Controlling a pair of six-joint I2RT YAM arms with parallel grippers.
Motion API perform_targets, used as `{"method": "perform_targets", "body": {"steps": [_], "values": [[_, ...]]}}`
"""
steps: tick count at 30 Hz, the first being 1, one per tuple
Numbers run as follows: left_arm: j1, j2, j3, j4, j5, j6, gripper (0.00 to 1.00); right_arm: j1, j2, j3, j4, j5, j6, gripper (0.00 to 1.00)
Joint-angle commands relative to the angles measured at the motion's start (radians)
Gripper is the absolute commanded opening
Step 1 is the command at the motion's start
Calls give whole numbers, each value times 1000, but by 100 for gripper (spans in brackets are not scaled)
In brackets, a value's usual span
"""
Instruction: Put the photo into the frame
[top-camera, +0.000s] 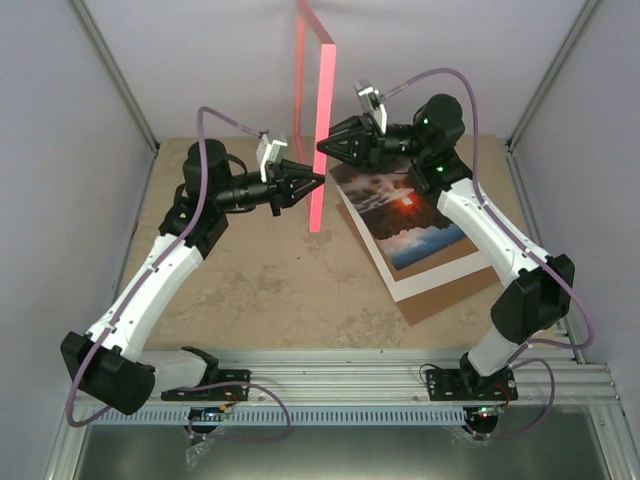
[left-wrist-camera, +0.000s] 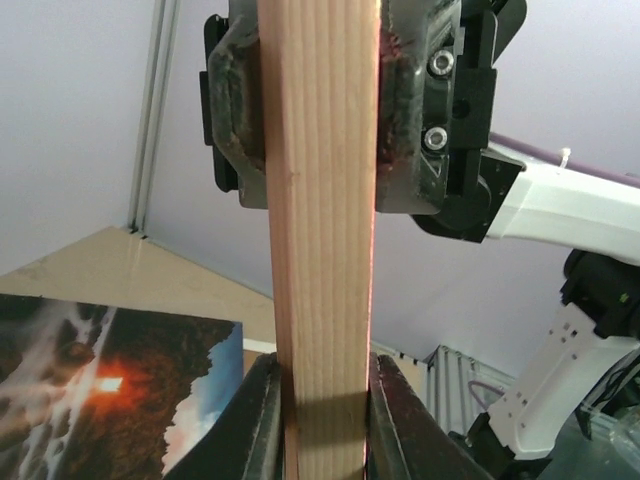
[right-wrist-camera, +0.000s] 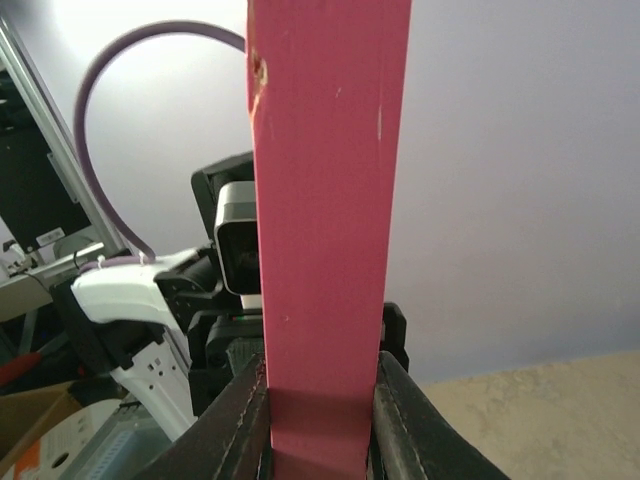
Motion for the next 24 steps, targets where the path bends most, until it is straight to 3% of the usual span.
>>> {"method": "perform_targets", "body": {"steps": [1, 2, 4, 7, 11, 15, 24], "values": [[5, -34, 33, -194, -56, 210, 0, -95, -46, -51, 67, 4, -46, 25], [5, -39, 30, -220, -78, 240, 0, -109, -56, -74, 64, 4, -49, 33], [5, -43, 30, -286, -124, 320, 0, -138, -78, -117, 28, -2, -88, 61], [5, -48, 42, -409, -216, 459, 0, -182, -116, -185, -93, -12, -196, 79], [5, -54, 44, -604, -332, 712, 0, -259, -186, -299, -224, -12, -336, 83], [5, -41, 14, -802, -456, 977, 0, -317, -226, -319, -481, 104, -600, 87], [4, -4, -87, -998, -619, 1250, 0, -390, -190, -286, -713, 297, -809, 87]]}}
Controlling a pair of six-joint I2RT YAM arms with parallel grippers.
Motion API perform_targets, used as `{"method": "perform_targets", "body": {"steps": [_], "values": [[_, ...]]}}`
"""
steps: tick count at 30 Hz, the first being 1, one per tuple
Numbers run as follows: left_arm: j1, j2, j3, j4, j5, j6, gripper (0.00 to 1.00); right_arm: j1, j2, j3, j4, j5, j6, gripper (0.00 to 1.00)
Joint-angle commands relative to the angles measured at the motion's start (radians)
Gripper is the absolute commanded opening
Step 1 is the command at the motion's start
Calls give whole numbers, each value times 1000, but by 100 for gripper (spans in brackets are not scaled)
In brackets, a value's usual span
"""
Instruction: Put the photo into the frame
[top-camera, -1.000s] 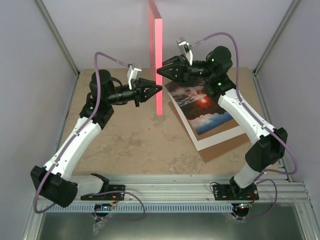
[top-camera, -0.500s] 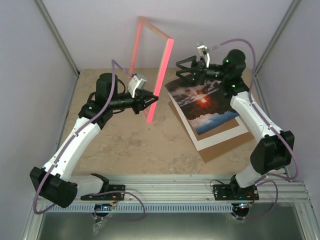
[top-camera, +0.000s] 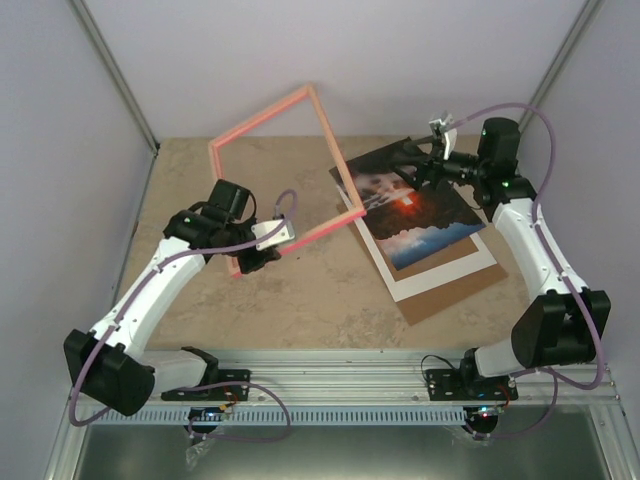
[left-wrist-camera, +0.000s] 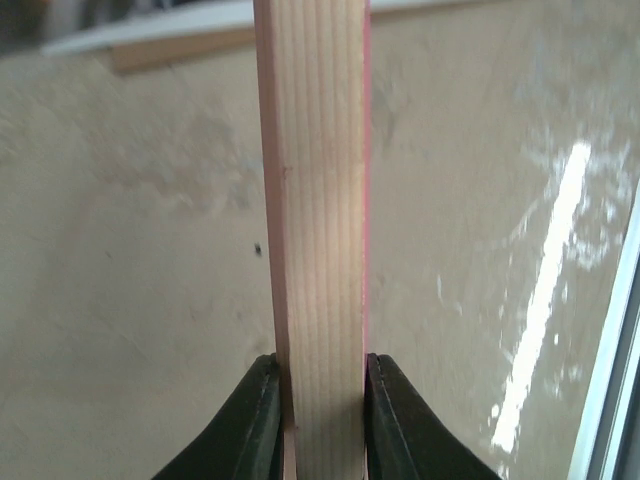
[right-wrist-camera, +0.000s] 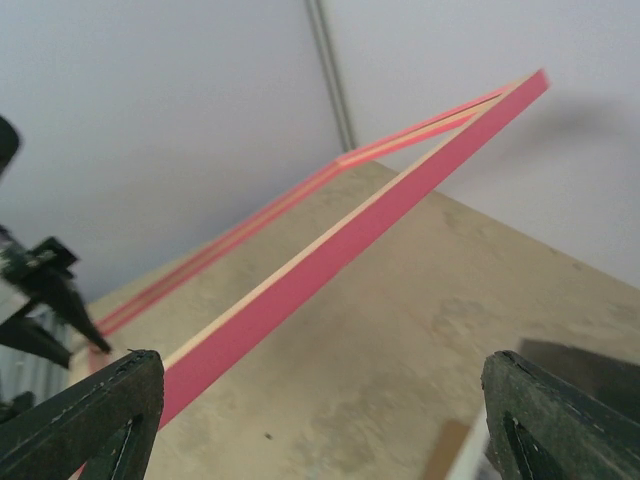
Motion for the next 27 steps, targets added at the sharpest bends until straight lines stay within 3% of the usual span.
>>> {"method": "perform_targets", "body": {"steps": [1, 13, 27], "values": [[1, 9, -41, -74, -126, 225, 0, -8, 20, 22, -173, 149, -170, 87], [-1, 15, -361, 77, -302, 272, 0, -72, 28, -14, -266, 174, -266, 87], [-9, 10, -552, 139, -300, 365, 0, -132, 87, -26, -289, 172, -303, 87]]}}
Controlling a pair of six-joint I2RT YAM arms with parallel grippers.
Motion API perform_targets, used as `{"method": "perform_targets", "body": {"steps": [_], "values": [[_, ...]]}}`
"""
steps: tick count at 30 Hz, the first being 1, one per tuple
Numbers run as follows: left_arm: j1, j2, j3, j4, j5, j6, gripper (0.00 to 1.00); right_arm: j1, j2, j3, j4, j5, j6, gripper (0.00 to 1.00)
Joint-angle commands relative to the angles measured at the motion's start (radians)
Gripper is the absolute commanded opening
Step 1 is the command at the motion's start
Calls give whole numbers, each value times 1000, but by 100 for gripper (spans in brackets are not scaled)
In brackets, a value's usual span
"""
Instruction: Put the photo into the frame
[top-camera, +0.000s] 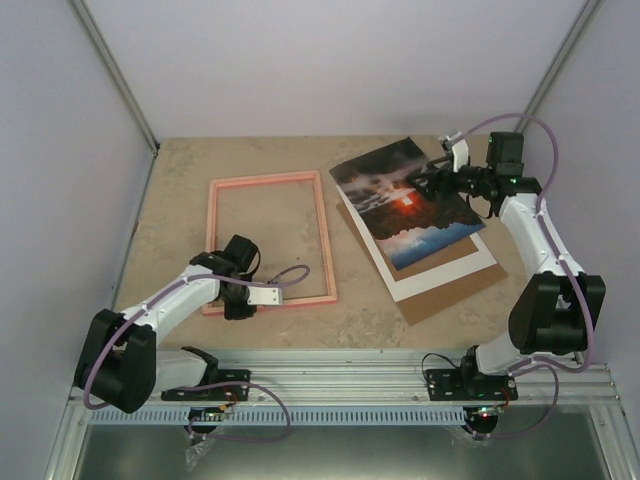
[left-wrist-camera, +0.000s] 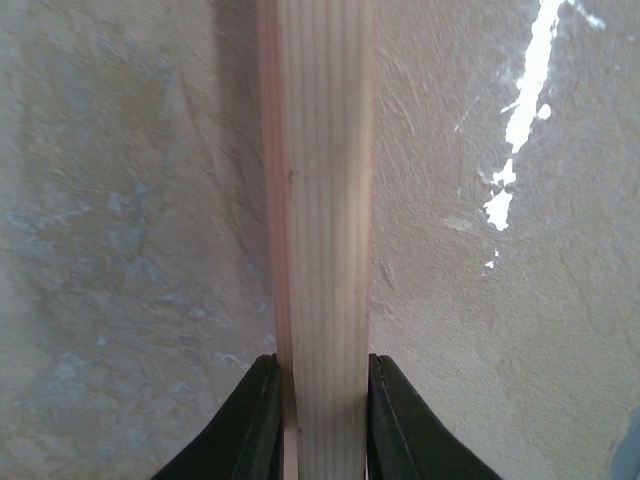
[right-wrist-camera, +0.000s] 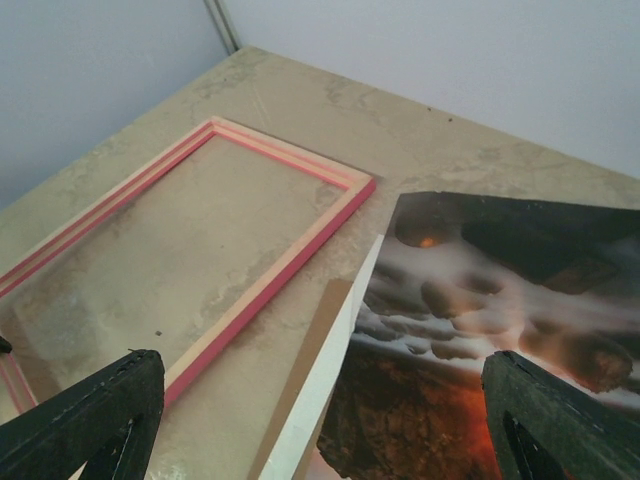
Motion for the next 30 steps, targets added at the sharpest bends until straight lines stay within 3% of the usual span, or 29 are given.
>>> {"method": "perform_targets", "body": {"steps": [1, 3, 5, 7, 12, 16, 21, 25, 30], "values": [[-7, -15, -45, 9, -10, 75, 0, -16, 18, -13, -15, 13, -32, 87], [-6, -15, -48, 1, -14, 85, 10, -19, 26, -10, -23, 29, -37, 87], [-6, -6, -34, -22, -18, 87, 35, -21, 33, -5, -35, 55, -45, 86], [-8, 5, -3, -48, -26, 81, 53, -24, 40, -1, -53, 86, -64, 86], [-7, 9, 152, -99, 31, 29, 75, -84, 75, 25, -119, 108, -114, 85], [-6, 50, 322, -67, 183, -104, 81, -184, 109, 42, -174, 94, -131, 83], [-11, 160, 482, 132, 391, -412, 81, -358, 180, 43, -231, 37, -143, 81], [-45, 275, 542, 361, 412, -686, 81, -489, 301, 94, -267, -9, -120, 75], [-133, 461, 660, 511, 367, -831, 80, -557, 434, 180, -266, -21, -49, 65]]}}
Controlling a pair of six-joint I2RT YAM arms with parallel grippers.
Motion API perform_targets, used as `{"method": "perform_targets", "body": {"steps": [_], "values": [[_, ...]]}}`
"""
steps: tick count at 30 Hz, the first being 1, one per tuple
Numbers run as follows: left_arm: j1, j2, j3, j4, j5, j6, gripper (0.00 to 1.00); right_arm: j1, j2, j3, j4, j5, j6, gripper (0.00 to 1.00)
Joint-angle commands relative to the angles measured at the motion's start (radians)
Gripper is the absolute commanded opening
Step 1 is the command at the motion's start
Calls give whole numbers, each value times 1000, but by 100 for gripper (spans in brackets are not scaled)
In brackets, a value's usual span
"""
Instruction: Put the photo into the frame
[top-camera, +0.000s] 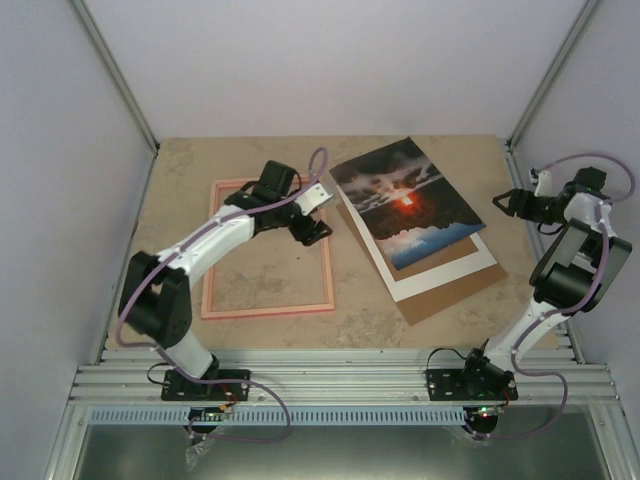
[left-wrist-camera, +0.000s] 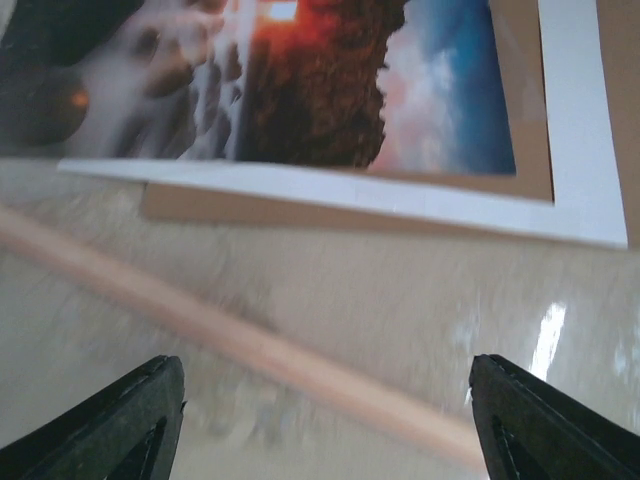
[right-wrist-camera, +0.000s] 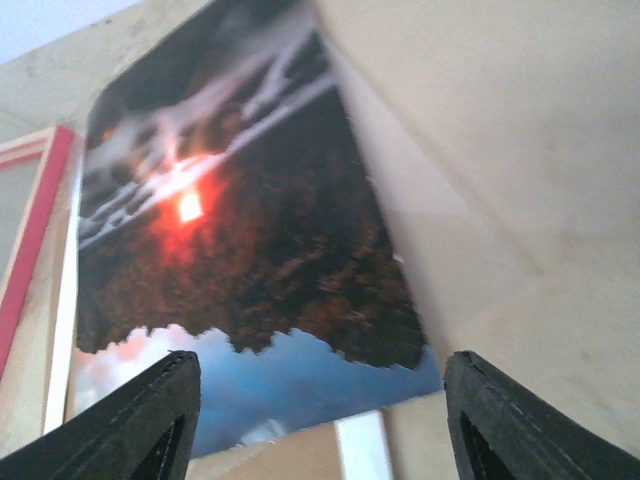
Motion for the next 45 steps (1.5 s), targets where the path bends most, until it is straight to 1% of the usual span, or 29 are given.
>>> {"method": "perform_targets", "body": {"steps": [1, 5, 9, 15, 21, 27, 29, 34, 37, 40, 45], "values": [[-69, 141, 101, 199, 16, -211, 80, -23, 84, 72, -7, -30, 72, 65], [-107, 288, 195, 251, 1, -257, 78, -23, 153, 102, 62, 5, 167, 61], [-129, 422, 304, 248, 15, -278, 77, -23, 229, 127, 107, 4, 242, 58], [-167, 557, 399, 265, -3, -280, 77, -21, 315, 141, 151, 7, 297, 56], [-170, 672, 483, 262, -15, -281, 76, -13, 373, 147, 185, 13, 342, 57], [-170, 729, 512, 252, -29, -272, 74, 20, 414, 157, 201, 5, 378, 59], [-170, 738, 511, 253, -23, -274, 74, 27, 434, 165, 199, -15, 396, 61], [-170, 746, 503, 264, -14, -277, 73, 37, 442, 149, 220, -82, 446, 60], [-171, 751, 503, 263, -12, -274, 73, 37, 430, 132, 252, -110, 472, 53], [-172, 755, 501, 261, -9, -273, 73, 37, 425, 122, 264, -124, 487, 49], [-171, 758, 498, 270, -5, -279, 72, 37, 411, 98, 274, -155, 493, 36]]}}
